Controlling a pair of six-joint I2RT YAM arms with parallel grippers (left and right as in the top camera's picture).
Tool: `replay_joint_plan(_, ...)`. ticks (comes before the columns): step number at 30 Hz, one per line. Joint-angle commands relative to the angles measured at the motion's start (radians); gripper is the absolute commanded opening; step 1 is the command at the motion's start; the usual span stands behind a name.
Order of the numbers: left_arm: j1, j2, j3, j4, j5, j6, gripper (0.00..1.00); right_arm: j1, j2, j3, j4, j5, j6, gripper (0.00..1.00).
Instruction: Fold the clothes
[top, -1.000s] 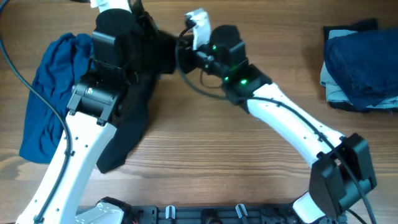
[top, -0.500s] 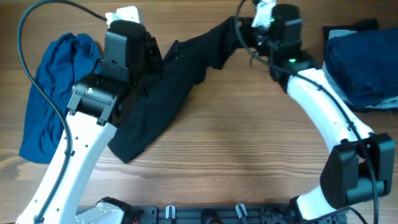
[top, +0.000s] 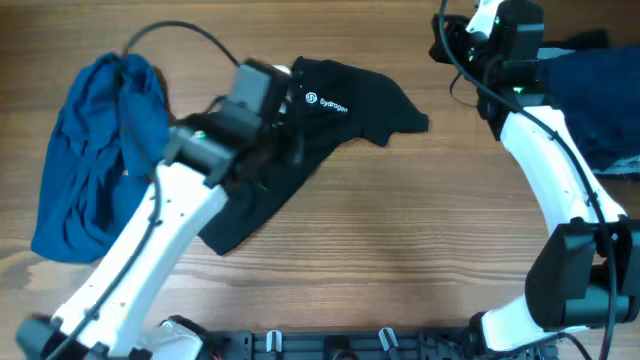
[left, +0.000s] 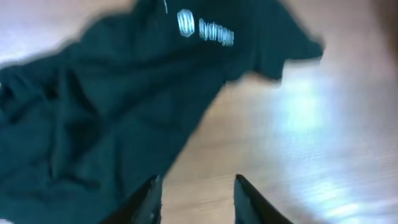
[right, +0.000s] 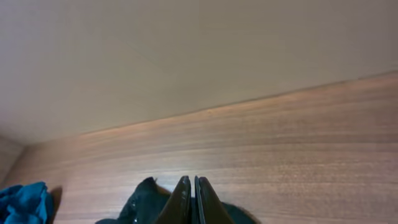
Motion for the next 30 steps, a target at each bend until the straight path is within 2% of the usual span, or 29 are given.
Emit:
replay_joint_plan(1,-0.018,0.046,0.0,-0.074,-0.024,-0.052,0.34,-0.011,-0.03,0.022,-0.026,0.023,-0.012,0.04)
replay_joint_plan(5,-0.018,0.069,0.0,-0.167,-0.074,-0.138,0.28,-0.011,-0.03,0.022,-0.081,0.023,-0.012,0.04)
replay_joint_plan(6,-0.018,0.07,0.0,-0.185,-0.075,-0.156,0.28,-0.011,-0.03,0.022,-0.091,0.023,-0.011,0.09)
replay_joint_plan(9,-0.018,0.07,0.0,-0.249,-0.074,-0.243,0.34,-0.011,-0.029,0.022,-0.119,0.023,-0.012,0.47)
replay_joint_plan(10,-0.018,0.071,-0.002,-0.275,-0.074,-0.292,0.36,-0.011,-0.026,0.022,-0.129,0.023,-0.011,0.64)
replay_joint_plan(12,-0.023,0.072,-0.02,-0.303,-0.074,-0.382,0.4,-0.011,-0.019,0.022,-0.148,0.023,-0.011,0.83)
replay_joint_plan(13,-0.027,0.072,-0.034,-0.307,-0.07,-0.419,0.42,-0.012,-0.014,0.022,-0.153,0.024,-0.013,0.87)
replay_joint_plan(18,-0.067,0.072,-0.133,-0.303,-0.065,-0.555,0.45,-0.013,0.024,0.022,-0.178,0.037,-0.045,0.89)
replay_joint_plan(21,-0.095,0.072,-0.191,-0.296,-0.058,-0.623,0.42,-0.012,0.073,0.022,-0.209,0.054,-0.054,0.84)
replay_joint_plan(23,-0.111,0.072,-0.218,-0.293,-0.059,-0.657,0.44,-0.009,0.106,0.022,-0.219,0.058,-0.052,0.82)
replay_joint_plan(30,-0.162,0.072,-0.327,-0.27,-0.059,-0.781,0.45,0.014,0.223,0.022,-0.228,0.068,-0.035,0.81)
